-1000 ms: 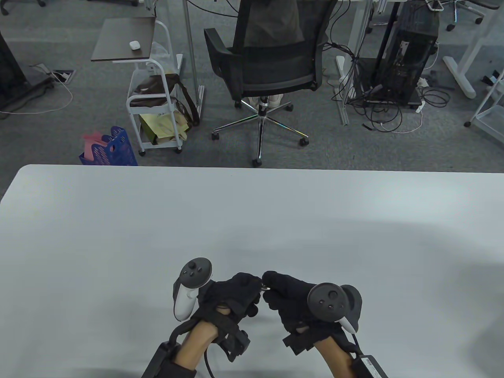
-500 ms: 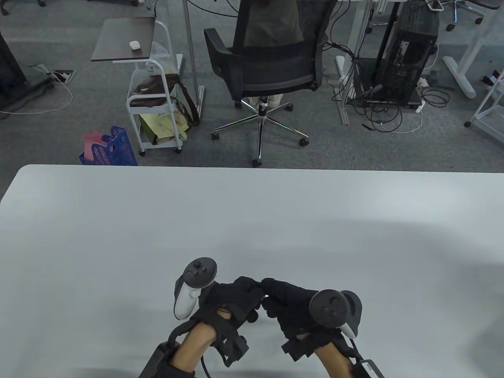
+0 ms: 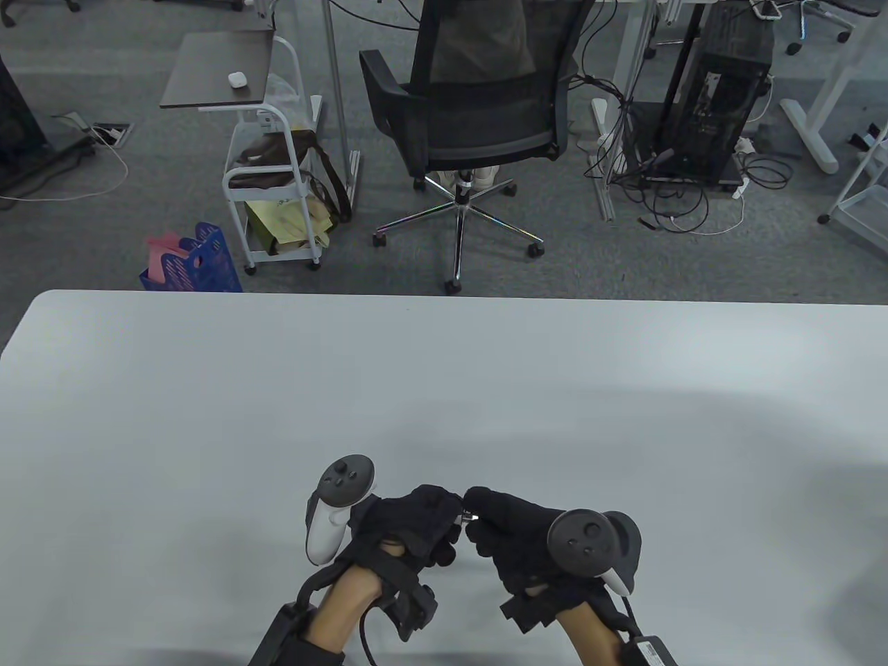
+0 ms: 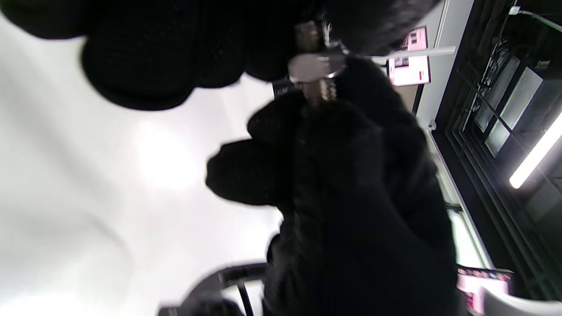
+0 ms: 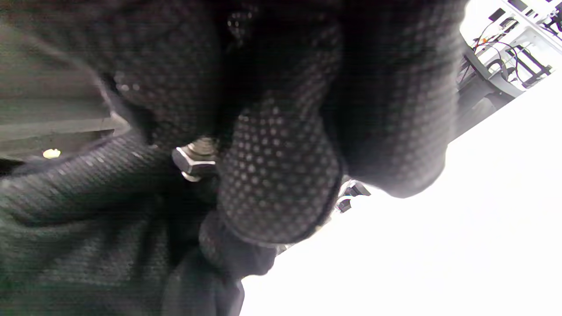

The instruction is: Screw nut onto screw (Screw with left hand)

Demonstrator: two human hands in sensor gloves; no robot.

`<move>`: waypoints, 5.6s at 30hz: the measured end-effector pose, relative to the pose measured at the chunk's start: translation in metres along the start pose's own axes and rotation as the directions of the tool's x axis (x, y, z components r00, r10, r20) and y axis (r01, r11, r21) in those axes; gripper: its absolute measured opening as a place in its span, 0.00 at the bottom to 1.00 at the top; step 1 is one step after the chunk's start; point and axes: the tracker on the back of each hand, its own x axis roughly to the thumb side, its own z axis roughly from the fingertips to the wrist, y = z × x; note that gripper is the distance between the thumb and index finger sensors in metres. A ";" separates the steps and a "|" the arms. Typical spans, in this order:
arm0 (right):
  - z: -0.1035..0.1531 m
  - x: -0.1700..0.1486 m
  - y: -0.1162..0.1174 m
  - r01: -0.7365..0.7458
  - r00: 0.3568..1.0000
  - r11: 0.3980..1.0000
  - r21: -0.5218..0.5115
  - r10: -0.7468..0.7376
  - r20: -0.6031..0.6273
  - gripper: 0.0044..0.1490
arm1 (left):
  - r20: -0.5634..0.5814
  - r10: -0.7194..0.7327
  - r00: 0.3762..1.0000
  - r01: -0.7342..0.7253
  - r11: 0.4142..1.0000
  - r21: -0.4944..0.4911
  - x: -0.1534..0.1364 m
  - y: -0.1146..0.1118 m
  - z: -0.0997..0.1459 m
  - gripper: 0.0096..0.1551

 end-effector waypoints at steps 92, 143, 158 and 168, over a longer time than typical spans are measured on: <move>0.011 0.006 -0.009 -0.057 0.998 0.997 -0.049 0.058 0.009 0.30 | 0.018 0.018 1.000 -0.017 0.999 -0.035 -0.002 -0.008 -0.002 0.37; 0.011 0.008 -0.006 -0.072 0.997 0.997 -0.038 0.072 0.022 0.30 | -0.015 0.031 0.999 -0.032 0.993 -0.117 -0.004 -0.012 -0.004 0.38; 0.011 0.008 -0.006 -0.071 0.997 0.997 -0.038 0.072 0.024 0.30 | 0.003 0.049 0.999 -0.047 0.986 -0.159 0.000 -0.012 -0.003 0.31; 0.011 0.008 -0.007 -0.078 0.997 0.996 -0.043 0.079 0.026 0.30 | 0.006 0.032 0.999 -0.030 0.987 -0.155 0.001 -0.012 -0.003 0.31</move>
